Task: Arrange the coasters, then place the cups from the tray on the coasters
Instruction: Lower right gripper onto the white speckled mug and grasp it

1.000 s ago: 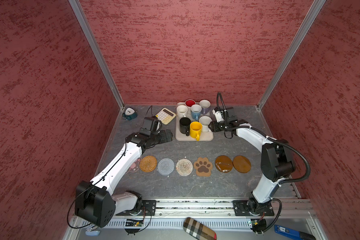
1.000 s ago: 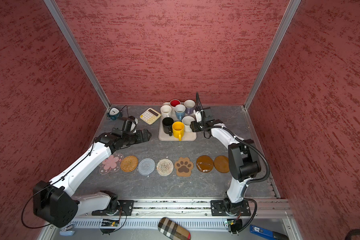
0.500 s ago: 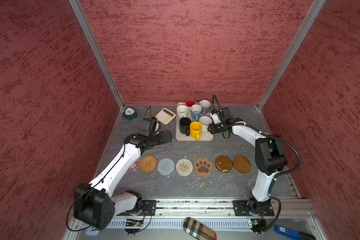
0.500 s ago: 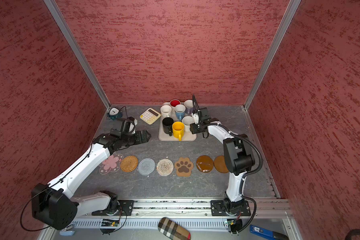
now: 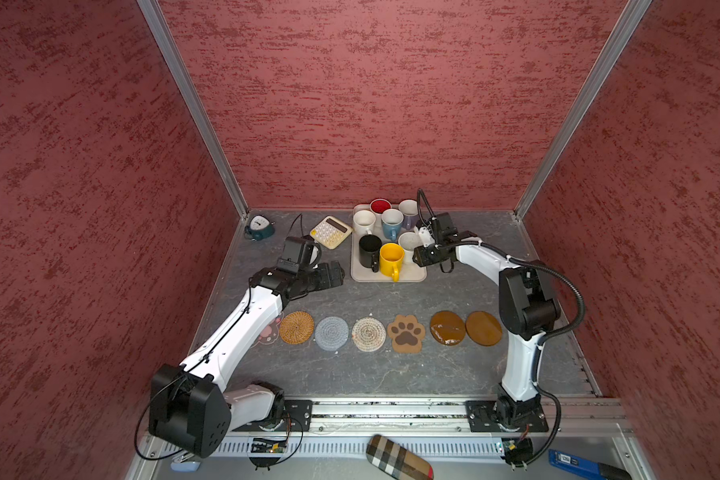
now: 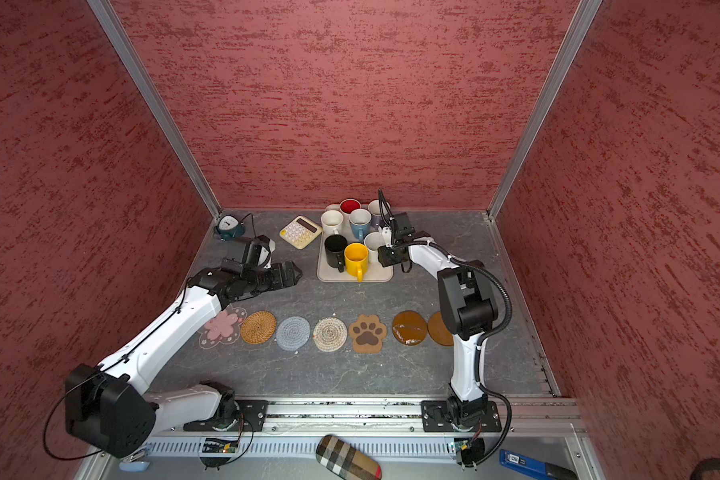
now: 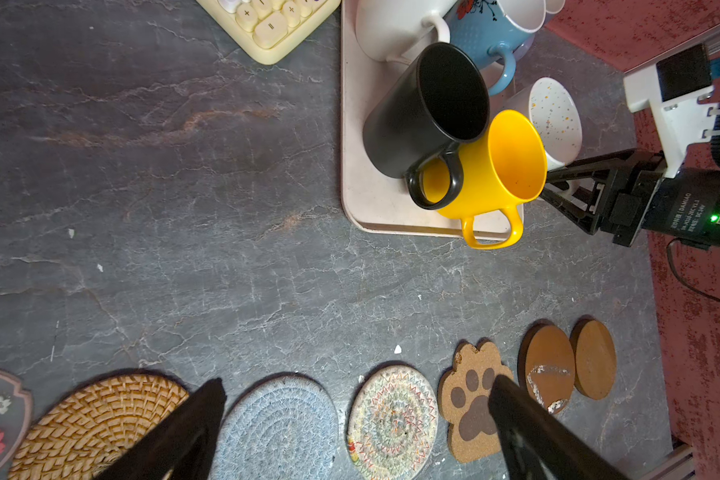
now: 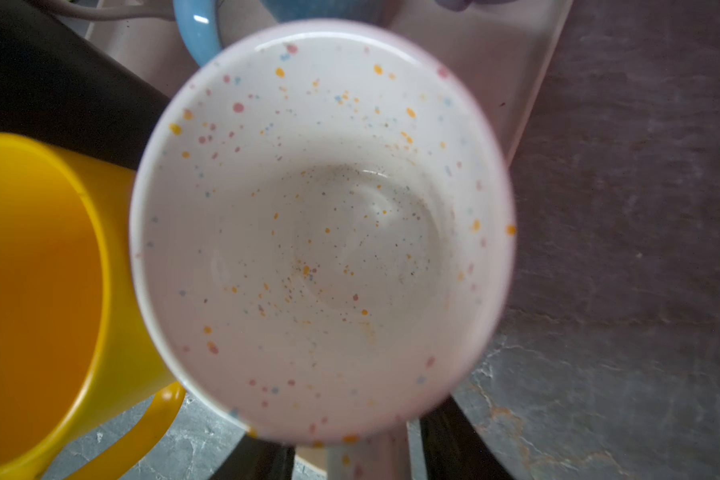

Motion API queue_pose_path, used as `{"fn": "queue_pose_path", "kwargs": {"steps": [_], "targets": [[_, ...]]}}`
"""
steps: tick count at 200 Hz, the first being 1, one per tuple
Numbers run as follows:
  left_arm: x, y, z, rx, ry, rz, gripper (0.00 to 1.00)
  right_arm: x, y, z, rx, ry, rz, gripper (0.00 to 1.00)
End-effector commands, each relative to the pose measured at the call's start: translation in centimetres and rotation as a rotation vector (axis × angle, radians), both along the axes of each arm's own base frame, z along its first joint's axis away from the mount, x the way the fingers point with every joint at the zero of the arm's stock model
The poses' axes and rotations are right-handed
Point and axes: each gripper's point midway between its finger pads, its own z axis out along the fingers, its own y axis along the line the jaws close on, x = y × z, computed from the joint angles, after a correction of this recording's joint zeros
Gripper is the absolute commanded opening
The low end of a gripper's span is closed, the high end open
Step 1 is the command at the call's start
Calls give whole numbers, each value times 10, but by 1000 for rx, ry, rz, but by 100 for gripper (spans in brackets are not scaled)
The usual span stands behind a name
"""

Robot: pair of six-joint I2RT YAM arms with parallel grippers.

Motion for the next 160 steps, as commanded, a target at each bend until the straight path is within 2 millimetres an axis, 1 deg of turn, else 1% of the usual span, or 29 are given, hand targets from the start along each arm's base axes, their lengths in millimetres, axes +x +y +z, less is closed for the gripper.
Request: {"fn": "queue_pose_path", "kwargs": {"steps": [1,10,58,101,137,160], "targets": [[4,-2,2,-11,-12,-10,99,9,5,7,-18,-31,25,42],[5,-1,2,-11,-10,-9,99,10,6,7,-19,-32,26,42],[7,1,1,-13,-7,-5,100,12,8,5,-20,-23,32,32],[7,2,2,-14,-11,-2,100,11,8,3,-25,-12,35,19],[4,2,3,-19,-13,-2,99,9,7,4,-27,-11,28,15],[3,3,5,-22,-18,0,100,9,8,10,-17,-28,27,12]]}}
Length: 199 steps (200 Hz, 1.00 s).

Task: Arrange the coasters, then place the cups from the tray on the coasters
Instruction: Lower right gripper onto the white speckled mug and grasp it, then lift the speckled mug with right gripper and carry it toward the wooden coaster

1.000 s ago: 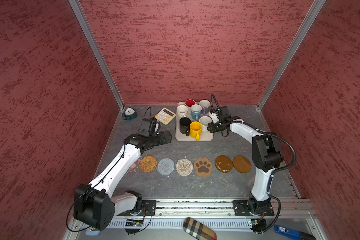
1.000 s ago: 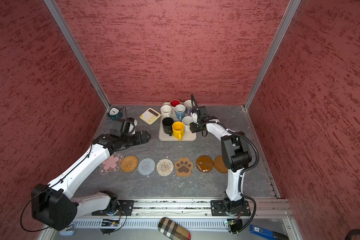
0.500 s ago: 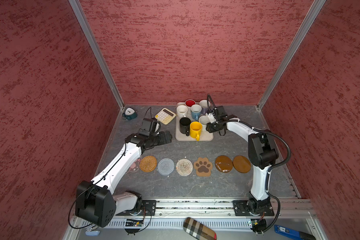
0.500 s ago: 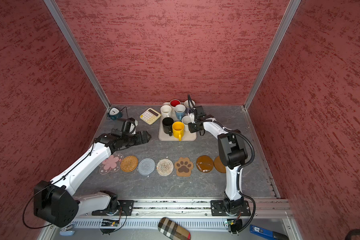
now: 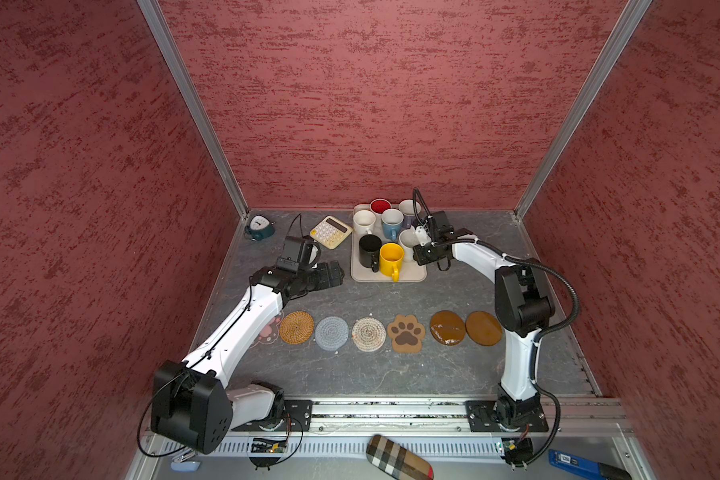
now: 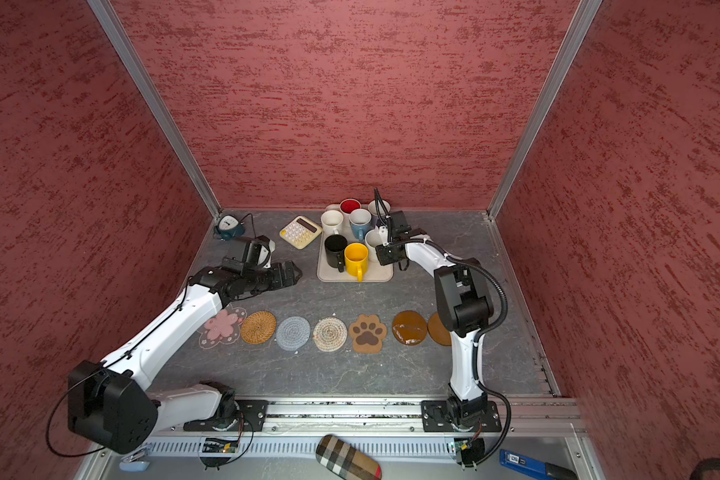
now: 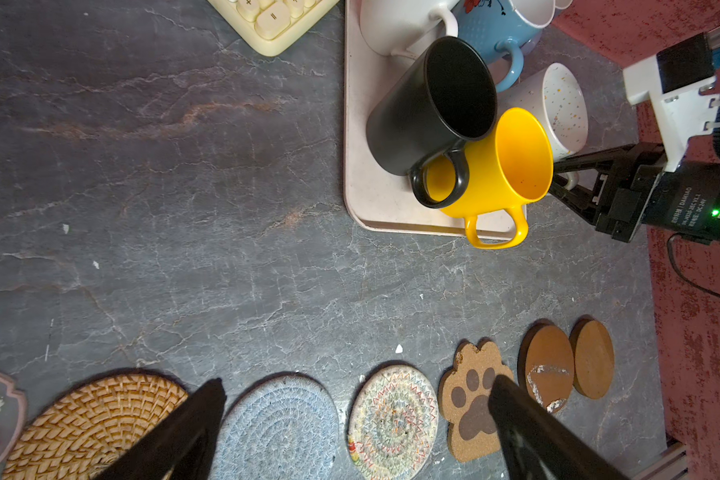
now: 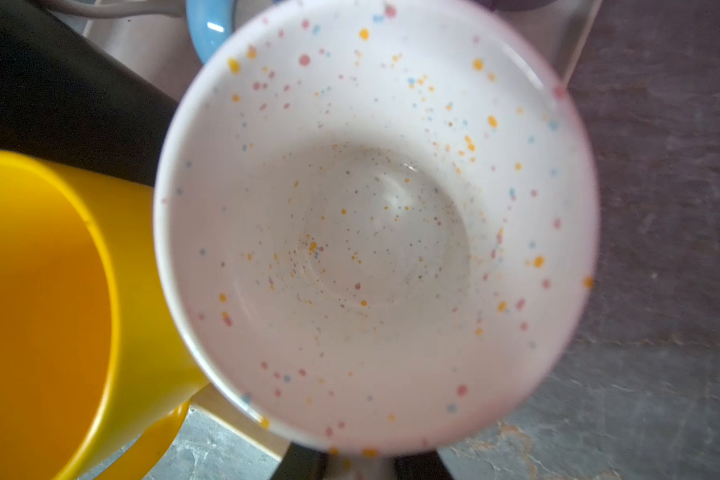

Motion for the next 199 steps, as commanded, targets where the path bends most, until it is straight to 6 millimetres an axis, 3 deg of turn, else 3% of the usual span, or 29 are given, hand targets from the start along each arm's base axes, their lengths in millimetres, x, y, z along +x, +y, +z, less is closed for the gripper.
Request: {"fn": "queue_pose_path", "kwargs": {"steps": [1,61,100,149,199], "targets": [[1,1,8,-10,-32,-2,99,3,4,11,-1,-33,15,12],[-8,4,18,-22,-62,0,100,3,10,55,32,-120,-9,9],[-19,8,17,-24,-69,11,100,-4,3,83,51,-165,-75,8],[-29,5,15,-25,-83,6,100,-22,-12,107,62,-186,-160,6],[-35,-14,19,-11,-107,-35,100,-54,-26,127,88,-175,-223,6]]}}
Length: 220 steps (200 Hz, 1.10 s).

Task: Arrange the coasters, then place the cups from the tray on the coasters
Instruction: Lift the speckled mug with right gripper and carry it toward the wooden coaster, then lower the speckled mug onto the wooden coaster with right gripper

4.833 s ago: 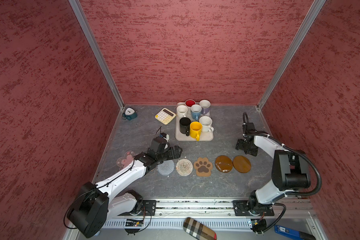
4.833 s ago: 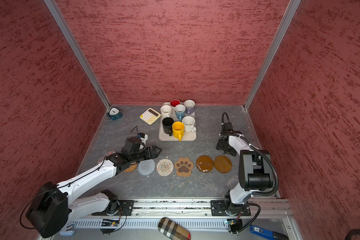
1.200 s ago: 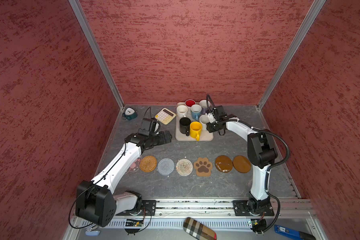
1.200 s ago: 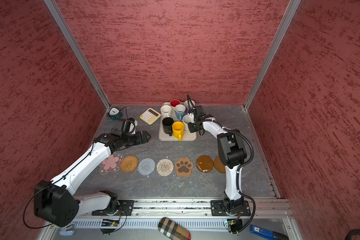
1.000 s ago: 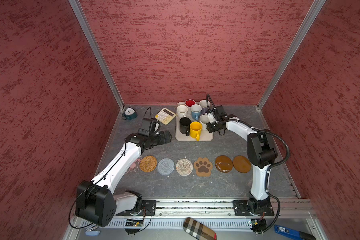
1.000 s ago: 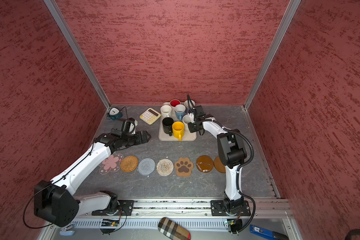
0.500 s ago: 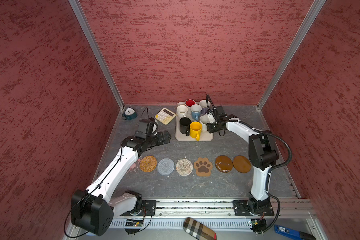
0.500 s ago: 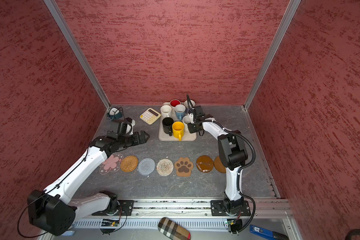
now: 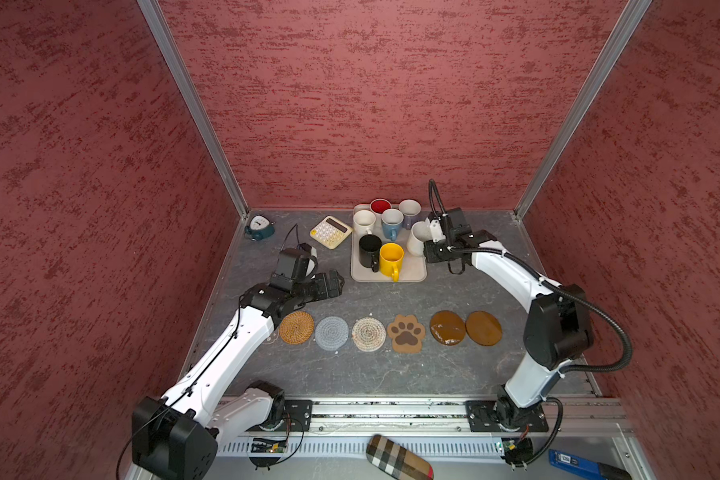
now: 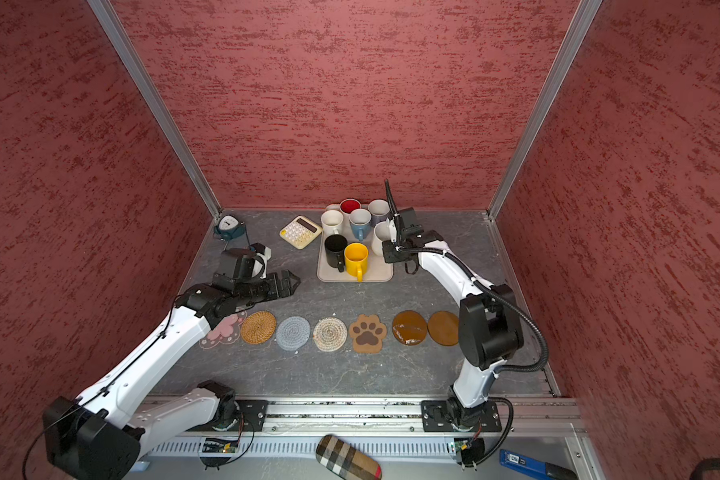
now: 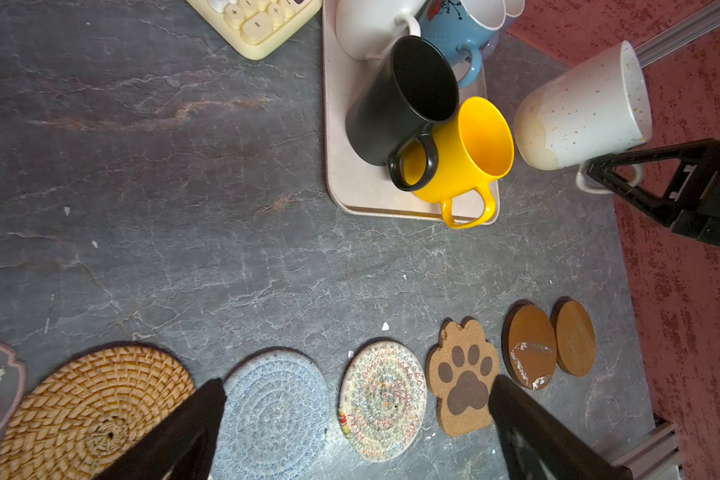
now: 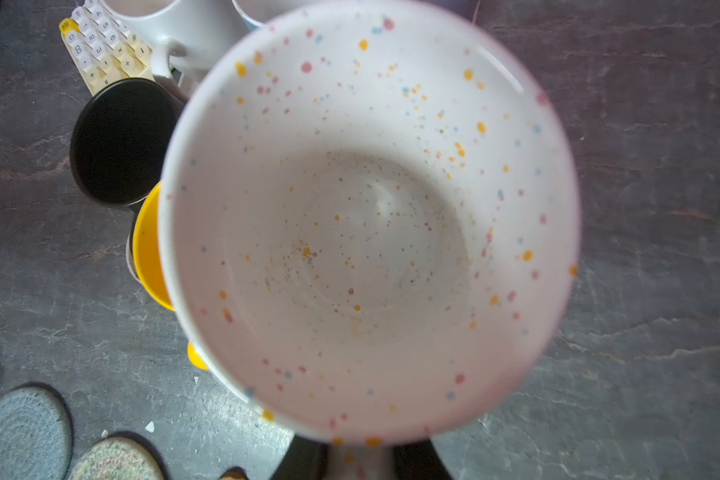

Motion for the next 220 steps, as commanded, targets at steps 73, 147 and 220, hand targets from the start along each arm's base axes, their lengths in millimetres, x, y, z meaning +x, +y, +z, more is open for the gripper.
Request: {"fn": "queue_pose_path", "kwargs": {"steps": [73,147,220], "targets": [[1,-35,3,2,-59,-57,99,-70,-56,44,-23,-57,-260,1],[4,-62,-17,-15,-53,-101,100,-129,-97,25,-61,5,-434,0],[8,-77,-34,-32,-56,-132,100,-169,-119,6,-42,71,-572,1]]}}
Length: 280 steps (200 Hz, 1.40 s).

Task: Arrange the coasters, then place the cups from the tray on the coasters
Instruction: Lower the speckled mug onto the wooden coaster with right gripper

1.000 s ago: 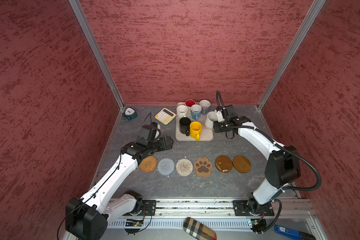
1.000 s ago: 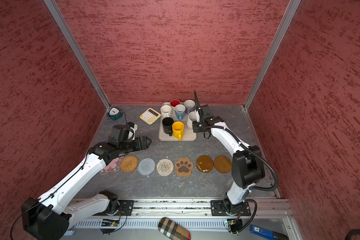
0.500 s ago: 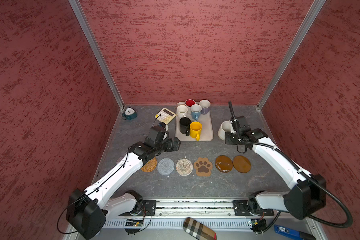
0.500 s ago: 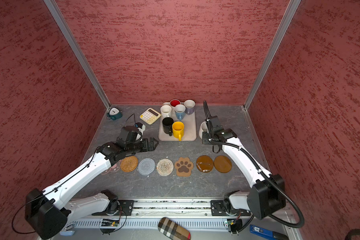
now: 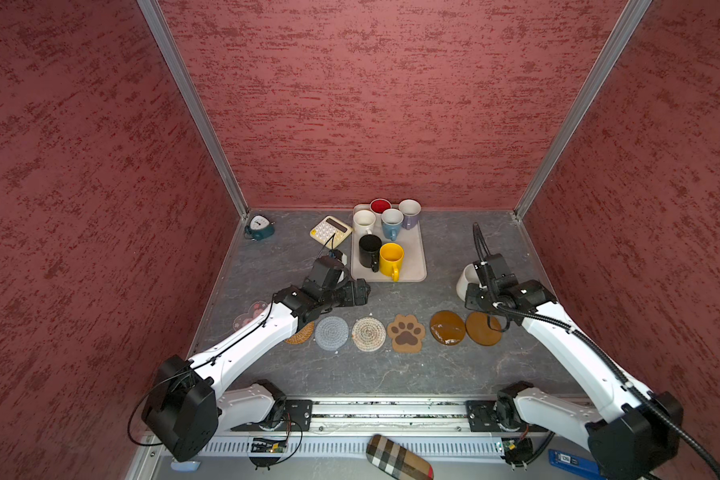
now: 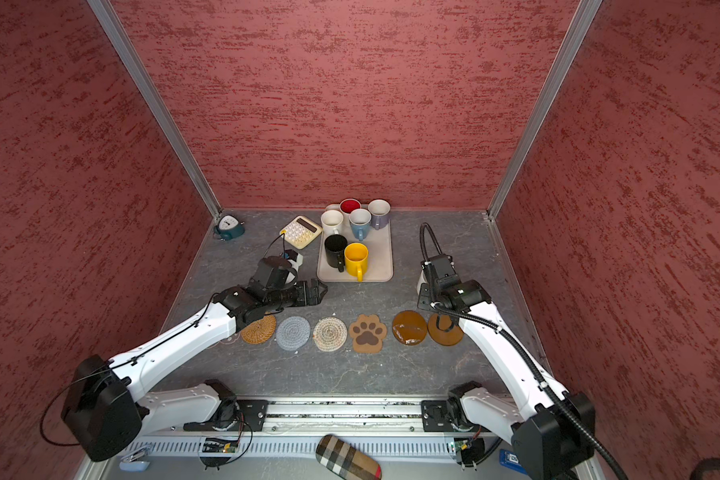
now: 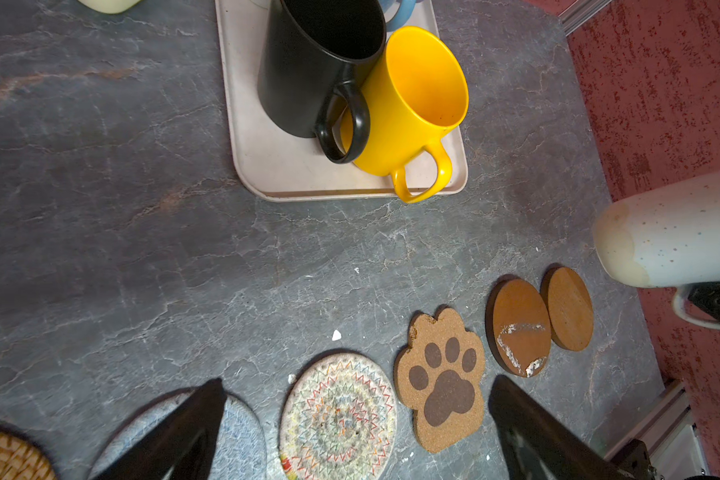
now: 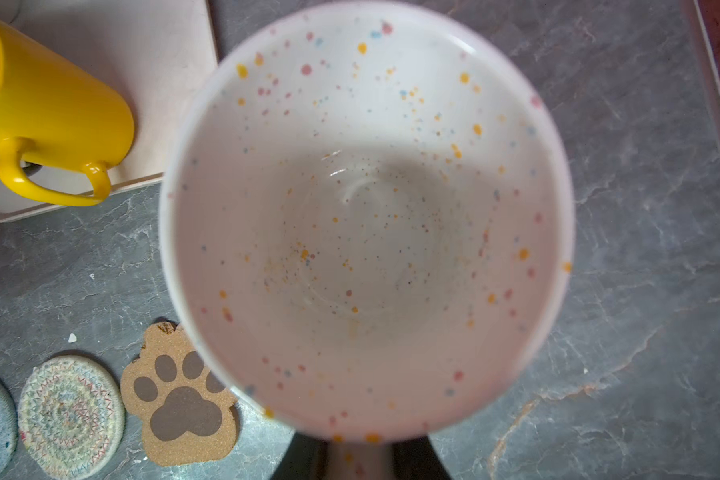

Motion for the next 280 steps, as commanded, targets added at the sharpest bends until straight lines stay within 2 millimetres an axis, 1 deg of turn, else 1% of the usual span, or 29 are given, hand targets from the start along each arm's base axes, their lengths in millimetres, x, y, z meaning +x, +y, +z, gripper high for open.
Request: {"fn": "queue_pose_path", "kwargs": {"steps": [1,39,60,77,91,125,141,171,209,239,280], "targets": [[4,-7,-1,-28,-25,-12,99,-3,-13,12,-7,-63,-98,1],[8,-19,-12,-65,-5,-34,99,-26,-24,10,28,-70,-174,0],[10,-25,-16,-78,3,-51,100,-39,-31,4,36,-67,-221,0],[10,-27,-19,-81,1,-57,99,-47,-34,-2,55,-63,-255,0],[11,-27,-20,-79,-1,-63,100,-51,-37,-3,65,-71,-280,0],[11,-27,-22,-74,-4,-66,99,-62,-45,-13,50,-46,-334,0],[10,-27,-25,-74,-2,-67,99,-62,-46,-12,59,-60,-348,0],[8,-27,-26,-78,2,-72,99,-64,-46,-17,70,-53,-370,0],[10,-28,-26,-82,-3,-75,100,-68,-48,-32,85,-40,-429,0],[11,-31,-29,-84,5,-82,100,-69,-51,-37,77,-43,-446,0],[10,-29,-34,-86,13,-79,99,-67,-46,-48,87,-25,-430,0]]}}
